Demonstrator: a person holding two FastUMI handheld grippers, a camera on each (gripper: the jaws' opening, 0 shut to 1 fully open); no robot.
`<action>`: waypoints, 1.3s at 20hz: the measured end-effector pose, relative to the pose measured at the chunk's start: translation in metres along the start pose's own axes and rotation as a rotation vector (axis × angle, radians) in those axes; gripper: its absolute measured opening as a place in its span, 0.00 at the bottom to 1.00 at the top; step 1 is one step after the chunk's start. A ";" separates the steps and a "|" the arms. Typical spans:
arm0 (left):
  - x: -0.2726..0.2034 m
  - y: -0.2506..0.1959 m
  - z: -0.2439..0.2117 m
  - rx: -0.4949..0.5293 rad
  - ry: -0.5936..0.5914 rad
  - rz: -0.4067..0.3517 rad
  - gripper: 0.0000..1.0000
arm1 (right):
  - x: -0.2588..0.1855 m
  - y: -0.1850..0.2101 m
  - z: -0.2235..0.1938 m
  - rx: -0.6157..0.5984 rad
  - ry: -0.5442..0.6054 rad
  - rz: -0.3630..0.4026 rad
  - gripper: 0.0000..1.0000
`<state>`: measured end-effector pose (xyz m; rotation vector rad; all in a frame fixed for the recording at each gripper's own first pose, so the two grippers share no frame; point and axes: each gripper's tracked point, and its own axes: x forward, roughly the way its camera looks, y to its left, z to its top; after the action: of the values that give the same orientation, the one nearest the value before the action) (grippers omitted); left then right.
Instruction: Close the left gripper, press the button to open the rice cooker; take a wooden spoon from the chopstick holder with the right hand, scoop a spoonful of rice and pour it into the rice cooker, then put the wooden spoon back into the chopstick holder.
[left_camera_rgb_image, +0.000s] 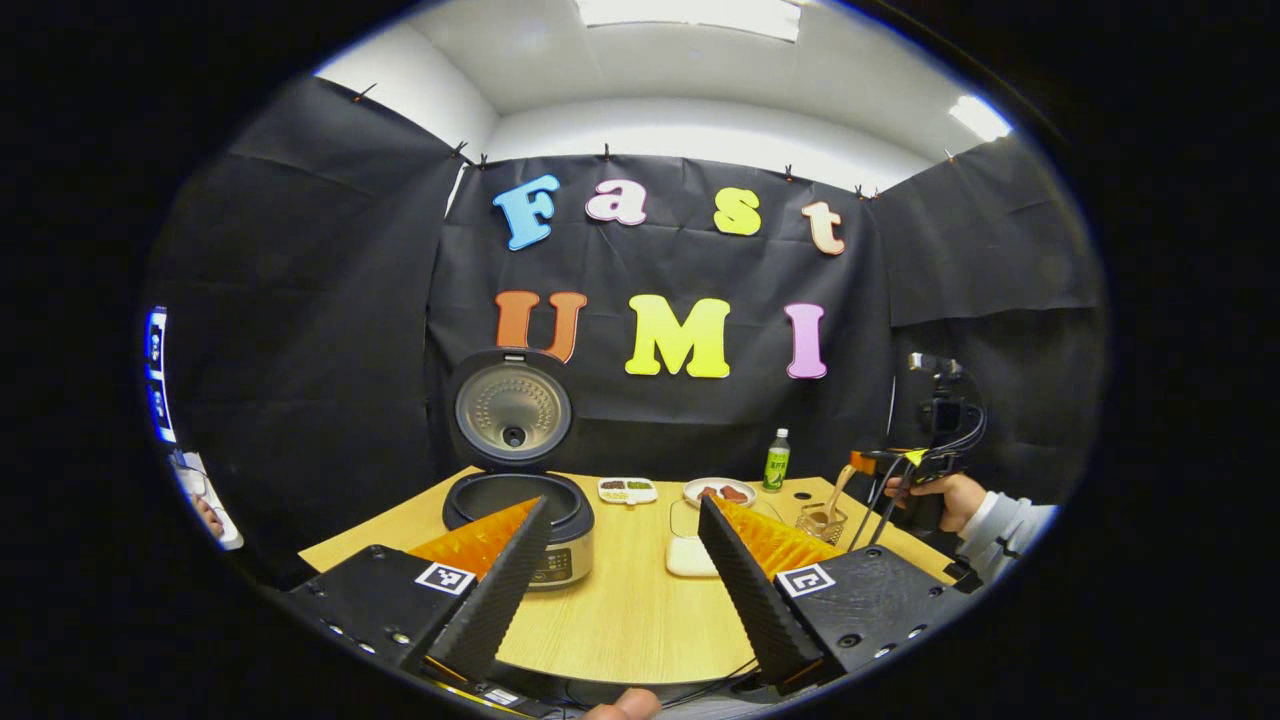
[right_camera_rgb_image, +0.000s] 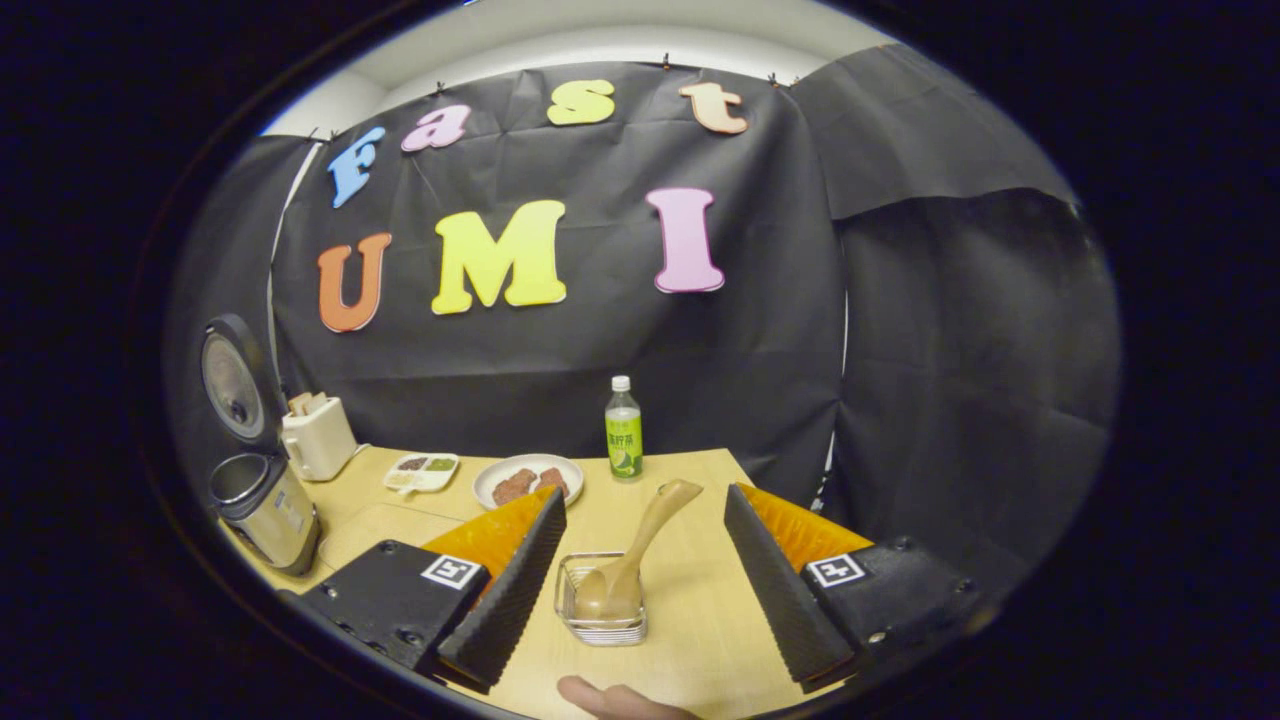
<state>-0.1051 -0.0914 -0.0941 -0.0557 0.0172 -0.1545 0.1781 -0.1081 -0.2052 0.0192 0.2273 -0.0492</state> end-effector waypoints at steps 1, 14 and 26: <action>-0.005 0.004 0.001 0.000 -0.016 0.012 0.94 | 0.010 0.002 -0.006 -0.007 0.009 0.021 1.00; -0.001 0.060 0.005 0.015 -0.040 0.119 0.94 | 0.131 -0.007 -0.063 0.245 0.135 0.117 0.86; -0.002 0.033 -0.010 0.071 0.008 0.022 0.94 | 0.075 0.027 0.013 0.196 -0.036 0.170 0.18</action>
<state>-0.1025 -0.0592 -0.1059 0.0162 0.0205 -0.1334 0.2549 -0.0849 -0.2091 0.2328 0.1840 0.0971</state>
